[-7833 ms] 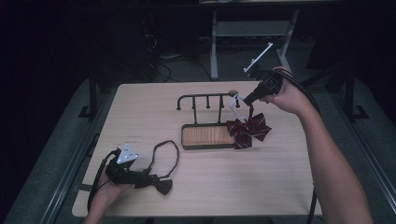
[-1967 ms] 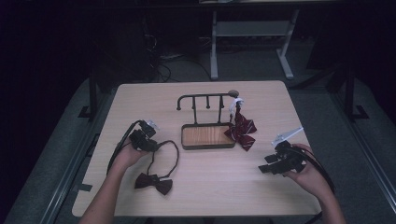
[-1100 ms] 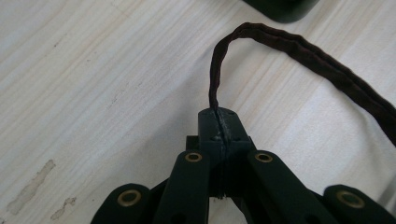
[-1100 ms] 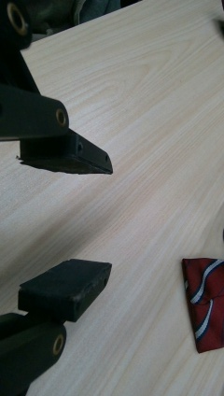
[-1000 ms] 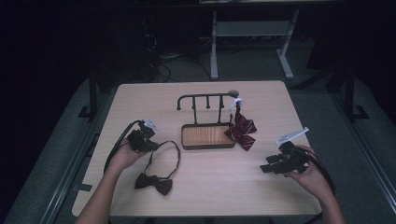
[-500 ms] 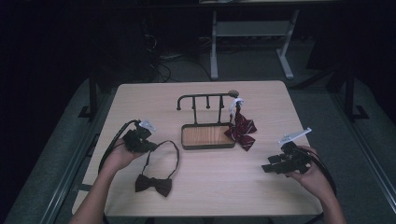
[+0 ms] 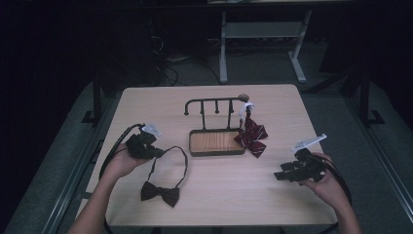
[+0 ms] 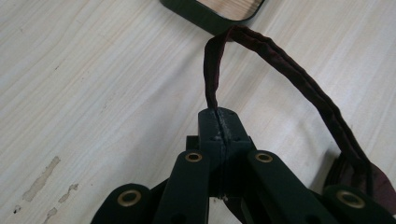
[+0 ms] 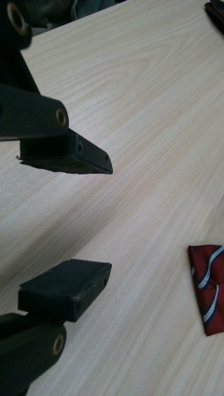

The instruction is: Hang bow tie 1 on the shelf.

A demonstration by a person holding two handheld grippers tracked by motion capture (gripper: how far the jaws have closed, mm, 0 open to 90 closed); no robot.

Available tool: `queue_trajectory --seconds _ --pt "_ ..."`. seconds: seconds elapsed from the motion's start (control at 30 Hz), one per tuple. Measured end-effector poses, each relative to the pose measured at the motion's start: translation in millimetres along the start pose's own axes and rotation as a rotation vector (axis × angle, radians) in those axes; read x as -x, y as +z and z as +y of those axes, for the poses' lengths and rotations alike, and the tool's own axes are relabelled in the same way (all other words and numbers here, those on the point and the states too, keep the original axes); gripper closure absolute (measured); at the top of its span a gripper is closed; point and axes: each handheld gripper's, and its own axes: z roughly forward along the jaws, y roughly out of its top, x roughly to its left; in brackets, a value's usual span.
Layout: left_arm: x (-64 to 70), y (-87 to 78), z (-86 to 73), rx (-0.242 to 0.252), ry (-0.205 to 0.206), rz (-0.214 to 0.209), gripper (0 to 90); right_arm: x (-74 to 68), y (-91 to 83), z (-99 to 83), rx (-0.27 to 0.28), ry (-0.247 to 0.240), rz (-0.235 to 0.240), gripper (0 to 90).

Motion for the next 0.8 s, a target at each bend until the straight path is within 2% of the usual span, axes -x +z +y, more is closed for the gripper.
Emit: queue_trajectory --seconds 0.53,0.8 --pt "13.2 -22.8 7.8 0.007 0.051 0.023 89.9 2.0 4.0 -4.6 0.001 0.003 -0.005 44.2" --pt "14.9 -34.7 14.6 0.019 0.069 0.025 89.9 0.0 2.4 -4.1 0.009 0.000 -0.004 44.2"
